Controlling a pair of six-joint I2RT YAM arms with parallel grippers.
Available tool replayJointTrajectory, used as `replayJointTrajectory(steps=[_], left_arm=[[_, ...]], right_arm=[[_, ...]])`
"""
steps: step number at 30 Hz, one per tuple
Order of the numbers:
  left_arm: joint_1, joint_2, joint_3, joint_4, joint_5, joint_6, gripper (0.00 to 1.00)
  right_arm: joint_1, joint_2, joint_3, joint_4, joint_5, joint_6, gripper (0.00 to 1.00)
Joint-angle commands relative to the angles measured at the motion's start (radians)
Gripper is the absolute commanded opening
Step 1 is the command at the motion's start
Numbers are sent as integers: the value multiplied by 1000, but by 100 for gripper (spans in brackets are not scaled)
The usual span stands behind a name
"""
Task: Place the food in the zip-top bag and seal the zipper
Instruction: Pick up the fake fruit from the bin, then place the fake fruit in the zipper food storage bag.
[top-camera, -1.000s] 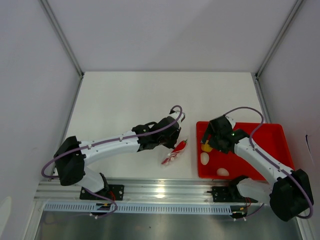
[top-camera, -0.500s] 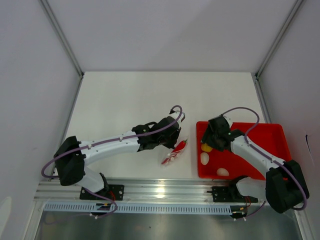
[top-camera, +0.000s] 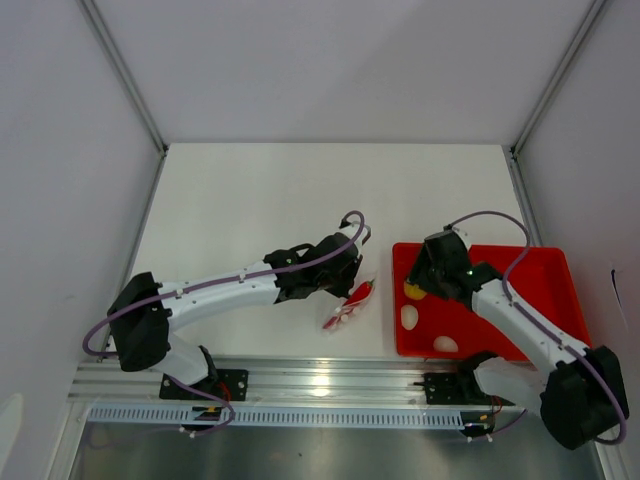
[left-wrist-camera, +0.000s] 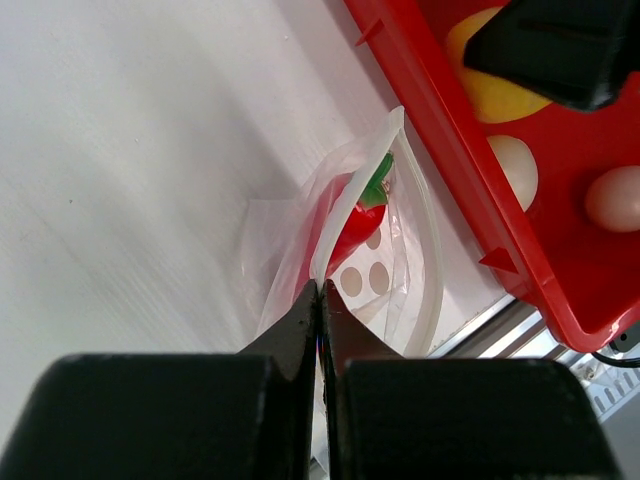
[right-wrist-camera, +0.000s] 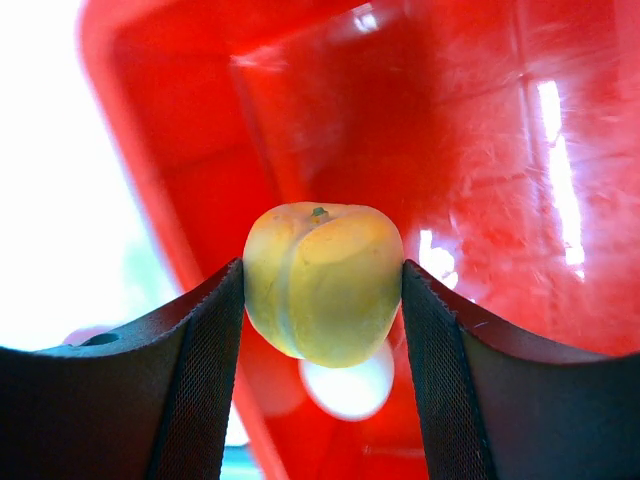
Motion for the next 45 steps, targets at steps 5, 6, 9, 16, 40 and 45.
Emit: replayJointTrajectory(steps=[5,6,9,16,40,45], left_arm=[[8,-21,47,8,49,-6,1],[8,-19,50,10,51,-7,1],[8,-15,52,8,54,-13,1],[8,-15,44,10,46,-22,0],[8,-51,19,44,49,-57,1],[8,-79,-10,82,115,-82,1]], right_arm=[[71,-250,136,-90,-3,-7,5],[82,-259,141,-81,-14,-3,5],[146,-268,139,-15,-66,35,4],[312,-200,110,141,-19,152,3],[556,-41,26,234,141,321,0],[556,-34,32,235,155,331,0]])
